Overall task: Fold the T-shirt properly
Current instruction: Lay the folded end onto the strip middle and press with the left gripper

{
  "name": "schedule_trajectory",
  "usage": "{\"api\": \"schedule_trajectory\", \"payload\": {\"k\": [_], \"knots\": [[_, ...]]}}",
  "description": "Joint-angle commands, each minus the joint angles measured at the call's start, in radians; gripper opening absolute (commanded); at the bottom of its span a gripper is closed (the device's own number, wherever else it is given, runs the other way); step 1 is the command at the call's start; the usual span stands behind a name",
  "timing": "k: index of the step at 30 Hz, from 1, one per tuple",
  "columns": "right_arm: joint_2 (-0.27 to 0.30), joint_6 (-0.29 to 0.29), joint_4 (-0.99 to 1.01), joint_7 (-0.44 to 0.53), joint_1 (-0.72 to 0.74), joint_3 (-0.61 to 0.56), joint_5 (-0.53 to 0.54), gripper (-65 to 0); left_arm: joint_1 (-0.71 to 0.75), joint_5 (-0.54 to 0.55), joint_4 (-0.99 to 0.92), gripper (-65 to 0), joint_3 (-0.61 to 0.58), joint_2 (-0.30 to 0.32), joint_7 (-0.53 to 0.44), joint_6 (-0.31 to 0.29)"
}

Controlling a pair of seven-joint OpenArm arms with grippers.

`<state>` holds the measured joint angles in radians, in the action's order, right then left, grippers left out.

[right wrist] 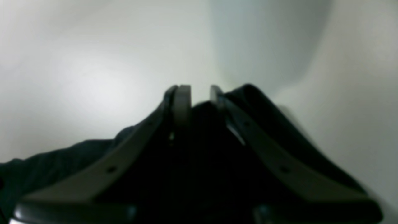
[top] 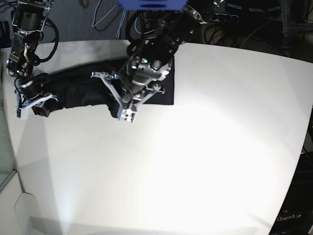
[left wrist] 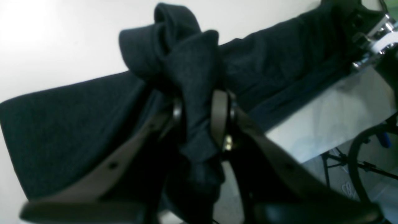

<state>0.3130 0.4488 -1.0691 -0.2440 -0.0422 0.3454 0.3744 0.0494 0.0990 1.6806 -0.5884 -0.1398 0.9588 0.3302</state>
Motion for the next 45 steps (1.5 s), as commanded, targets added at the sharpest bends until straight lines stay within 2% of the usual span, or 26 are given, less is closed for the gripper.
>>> {"api": "schedule_trajectory", "payload": {"k": [1, 4, 23, 36, 39, 42, 45], "knots": [[-0.018, 0.003, 0.025, -0.203, -0.035, -0.019, -0.078, -55.9, -0.013, 0.017, 0.016, -65.0, -0.018, -0.017, -0.022, -0.001], [-0.019, 0.003, 0.025, -0.203, -0.035, -0.019, -0.078, -55.9, -0.018, 0.044, 0.016, -65.0, -0.043, -0.017, -0.022, 0.0], [-0.019, 0.003, 0.025, -0.203, -0.037, -0.019, -0.078, -55.9, -0.055, 0.044, 0.014, -65.0, -0.112, -0.017, -0.021, -0.001], [-0.019, 0.003, 0.025, -0.203, -0.037, -0.019, -0.078, -55.9, -0.055, 0.04, 0.016, -64.1, -0.114, -0.017, -0.021, -0.001], [-0.019, 0.003, 0.025, -0.203, -0.037, -0.019, -0.078, -55.9, -0.055, 0.038, 0.016, -54.2, -0.11, -0.017, -0.021, -0.001], [-0.019, 0.003, 0.025, -0.203, -0.037, -0.019, -0.078, -55.9, -0.055, 0.038, 0.017, -37.2, -0.11, -0.017, -0.022, -0.001], [-0.019, 0.003, 0.025, -0.203, -0.037, -0.019, -0.078, -55.9, -0.055, 0.038, 0.022, -23.3, -0.114, -0.017, -0.022, -0.001]]}}
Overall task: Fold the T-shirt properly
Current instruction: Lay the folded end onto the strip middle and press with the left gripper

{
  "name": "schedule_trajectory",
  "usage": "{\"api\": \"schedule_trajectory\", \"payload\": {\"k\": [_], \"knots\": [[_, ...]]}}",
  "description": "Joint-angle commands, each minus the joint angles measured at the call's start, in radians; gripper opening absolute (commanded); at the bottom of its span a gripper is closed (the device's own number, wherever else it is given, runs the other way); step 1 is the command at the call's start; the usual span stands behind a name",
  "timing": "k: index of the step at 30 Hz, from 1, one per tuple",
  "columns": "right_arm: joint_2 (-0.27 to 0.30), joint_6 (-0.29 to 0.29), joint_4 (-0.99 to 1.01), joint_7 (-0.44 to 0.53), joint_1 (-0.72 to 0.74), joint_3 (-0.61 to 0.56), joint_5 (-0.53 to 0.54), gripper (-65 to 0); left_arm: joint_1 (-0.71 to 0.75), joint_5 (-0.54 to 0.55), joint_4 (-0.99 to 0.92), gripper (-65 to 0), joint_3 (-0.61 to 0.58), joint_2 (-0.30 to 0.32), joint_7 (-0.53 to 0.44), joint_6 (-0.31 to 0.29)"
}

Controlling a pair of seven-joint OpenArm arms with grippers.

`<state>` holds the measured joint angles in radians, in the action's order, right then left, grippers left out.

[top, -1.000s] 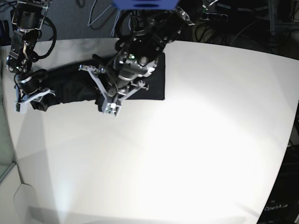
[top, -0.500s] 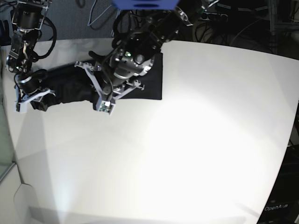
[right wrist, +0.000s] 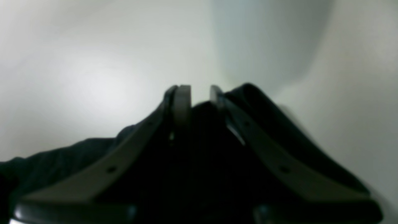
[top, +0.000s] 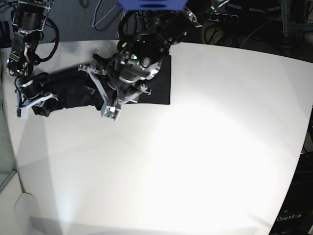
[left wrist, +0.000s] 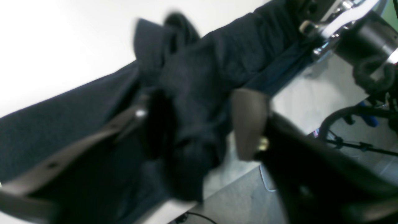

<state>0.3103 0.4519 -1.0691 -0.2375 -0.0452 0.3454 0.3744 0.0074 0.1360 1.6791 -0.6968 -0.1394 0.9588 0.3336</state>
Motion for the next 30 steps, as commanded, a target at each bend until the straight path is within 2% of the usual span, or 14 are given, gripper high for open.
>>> {"api": "schedule_trajectory", "payload": {"k": [1, 3, 12, 15, 18, 24, 30], "knots": [[-0.017, 0.0, 0.025, -0.21, -0.034, -0.019, -0.078, -55.9, -0.013, 0.001, 0.025, -20.8, -0.005, -0.018, -0.022, -0.004], [-0.017, 0.0, 0.025, -0.21, -0.034, -0.019, -0.078, -55.9, -0.013, 0.001, 0.026, -18.6, -0.005, -0.018, -0.022, -0.004], [-0.017, 0.0, 0.025, -0.21, -0.034, -0.019, -0.078, -55.9, -0.011, 0.006, 0.029, -18.9, 0.004, -0.016, -0.022, -0.003], [-0.017, 0.0, 0.025, -0.21, -0.034, -0.019, -0.078, -55.9, -0.008, 0.006, 0.026, -20.0, 0.006, 0.028, -0.022, -0.003], [-0.017, 0.0, 0.025, -0.21, -0.032, -0.018, -0.078, -55.9, -0.004, 0.006, 0.026, -29.7, 0.036, 0.071, -0.022, -0.003], [-0.017, 0.0, 0.025, -0.21, -0.032, -0.018, -0.078, -55.9, 0.038, 0.007, 0.017, -65.0, 0.147, 0.123, -0.077, -0.008], [-0.029, 0.0, 0.025, -0.21, -0.031, -0.018, -0.078, -55.9, 0.058, 0.007, 0.016, -65.0, 0.156, 0.14, -0.099, -0.009]]}}
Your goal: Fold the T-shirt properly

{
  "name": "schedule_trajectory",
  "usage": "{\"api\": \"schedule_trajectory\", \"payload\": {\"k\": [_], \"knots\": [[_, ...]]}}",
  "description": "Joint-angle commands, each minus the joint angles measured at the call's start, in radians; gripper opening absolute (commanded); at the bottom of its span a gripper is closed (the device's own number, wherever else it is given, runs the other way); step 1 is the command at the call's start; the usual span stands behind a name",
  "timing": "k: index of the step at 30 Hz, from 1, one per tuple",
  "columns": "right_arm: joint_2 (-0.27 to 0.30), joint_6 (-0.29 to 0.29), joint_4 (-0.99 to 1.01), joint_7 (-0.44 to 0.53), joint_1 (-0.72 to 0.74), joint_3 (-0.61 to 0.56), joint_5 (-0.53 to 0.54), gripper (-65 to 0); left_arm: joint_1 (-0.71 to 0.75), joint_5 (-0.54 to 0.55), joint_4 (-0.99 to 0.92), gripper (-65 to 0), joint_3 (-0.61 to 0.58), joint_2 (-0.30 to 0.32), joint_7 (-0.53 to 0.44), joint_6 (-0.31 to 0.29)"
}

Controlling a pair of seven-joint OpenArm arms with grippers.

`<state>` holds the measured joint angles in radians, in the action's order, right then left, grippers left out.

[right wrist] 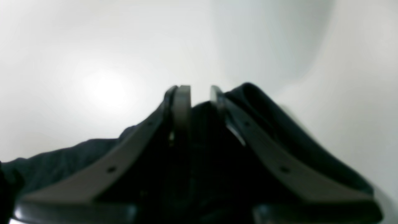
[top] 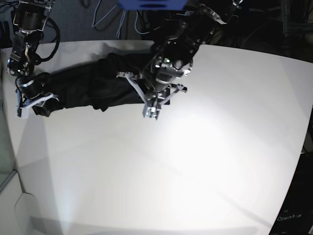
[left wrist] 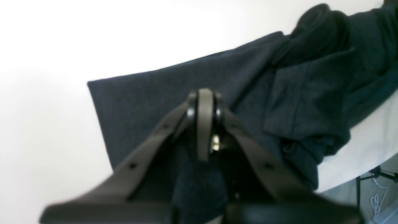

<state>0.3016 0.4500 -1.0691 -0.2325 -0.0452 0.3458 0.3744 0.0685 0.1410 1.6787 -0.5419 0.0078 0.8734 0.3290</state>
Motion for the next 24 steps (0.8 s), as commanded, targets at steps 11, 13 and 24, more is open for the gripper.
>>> {"api": "schedule_trajectory", "payload": {"k": [11, 13, 24], "knots": [[-0.02, 0.002, 0.025, -0.215, -0.028, -0.018, -0.078, -55.9, 0.011, 0.003, -0.067, -65.0, 0.006, 0.021, -0.013, -0.003], [-0.02, 0.002, 0.025, -0.215, -0.028, -0.018, -0.078, -55.9, 0.007, 0.001, -0.108, -65.0, 0.007, 0.021, -0.018, -0.003], [-0.015, 0.002, -0.119, -0.222, -0.057, -0.02, -0.078, -55.9, -0.009, 0.003, -0.219, -65.0, 0.095, 0.047, -0.099, -0.006]]}}
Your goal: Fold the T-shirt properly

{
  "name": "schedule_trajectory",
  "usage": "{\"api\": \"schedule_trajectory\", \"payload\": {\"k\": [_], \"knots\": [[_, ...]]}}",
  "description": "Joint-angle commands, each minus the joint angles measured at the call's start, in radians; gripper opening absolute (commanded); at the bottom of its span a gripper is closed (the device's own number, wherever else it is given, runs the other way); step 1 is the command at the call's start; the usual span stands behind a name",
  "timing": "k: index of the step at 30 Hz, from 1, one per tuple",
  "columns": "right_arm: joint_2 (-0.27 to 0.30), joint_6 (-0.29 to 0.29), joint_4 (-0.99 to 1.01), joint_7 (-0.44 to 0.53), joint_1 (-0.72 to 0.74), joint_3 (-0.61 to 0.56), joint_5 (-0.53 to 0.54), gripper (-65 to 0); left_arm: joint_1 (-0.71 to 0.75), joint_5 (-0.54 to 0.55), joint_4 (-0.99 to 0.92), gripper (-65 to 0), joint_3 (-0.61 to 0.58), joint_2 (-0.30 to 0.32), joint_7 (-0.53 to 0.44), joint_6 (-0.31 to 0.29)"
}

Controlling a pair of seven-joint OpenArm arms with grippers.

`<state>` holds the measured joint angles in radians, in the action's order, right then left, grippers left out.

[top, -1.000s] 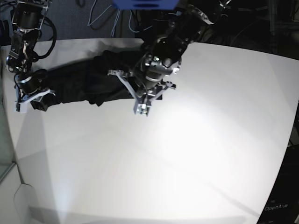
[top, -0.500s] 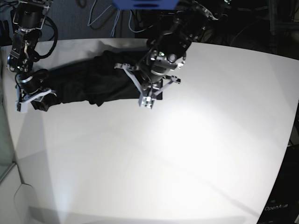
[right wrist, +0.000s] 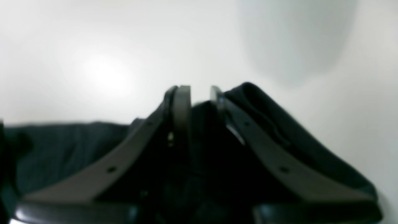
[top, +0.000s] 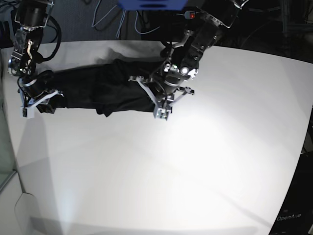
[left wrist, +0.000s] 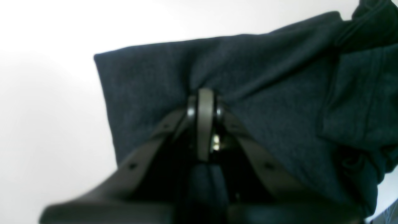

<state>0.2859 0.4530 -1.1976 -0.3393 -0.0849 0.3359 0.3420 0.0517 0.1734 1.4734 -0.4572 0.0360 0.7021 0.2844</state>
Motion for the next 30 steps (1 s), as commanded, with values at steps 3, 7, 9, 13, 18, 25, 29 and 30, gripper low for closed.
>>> {"api": "schedule_trajectory", "payload": {"k": [3, 7, 9, 13, 18, 25, 29, 30], "knots": [[0.0, -0.001, -0.057, -0.116, -0.037, -0.01, -0.045, -55.9, 0.006, -0.03, -0.014, -65.0, 0.021, 0.055, 0.069, 0.039], [-0.001, -0.001, -0.141, -0.116, -0.063, -0.008, -0.045, -55.9, 0.01, -0.03, -0.012, -65.0, 0.021, 0.106, 0.069, 0.037], [-0.003, -0.001, -0.155, -0.117, -0.065, -0.008, -0.045, -55.9, 0.012, -0.03, -0.012, -65.0, 0.021, 0.127, 0.069, 0.037], [-0.004, -0.001, -0.155, -0.117, -0.065, -0.007, -0.045, -55.9, 0.018, -0.03, 0.0, -65.0, 0.021, 0.175, 0.069, 0.037], [-0.018, -0.001, -0.155, -0.117, -0.065, -0.004, -0.045, -55.9, 0.038, -0.028, 0.065, -65.0, 0.022, 0.252, 0.069, 0.037], [-0.026, -0.001, -0.155, -0.117, -0.065, -0.005, -0.045, -55.9, 0.052, -0.028, 0.117, -65.0, 0.057, 0.284, 0.069, 0.037], [-0.026, -0.001, -0.155, -0.117, -0.065, -0.007, -0.045, -55.9, 0.052, -0.028, 0.166, -65.0, 0.097, 0.278, 0.069, 0.037], [-0.026, -0.001, -0.155, -0.117, -0.065, -0.007, -0.045, -55.9, 0.052, -0.028, 0.181, -65.0, 0.097, 0.278, 0.069, 0.037]]}}
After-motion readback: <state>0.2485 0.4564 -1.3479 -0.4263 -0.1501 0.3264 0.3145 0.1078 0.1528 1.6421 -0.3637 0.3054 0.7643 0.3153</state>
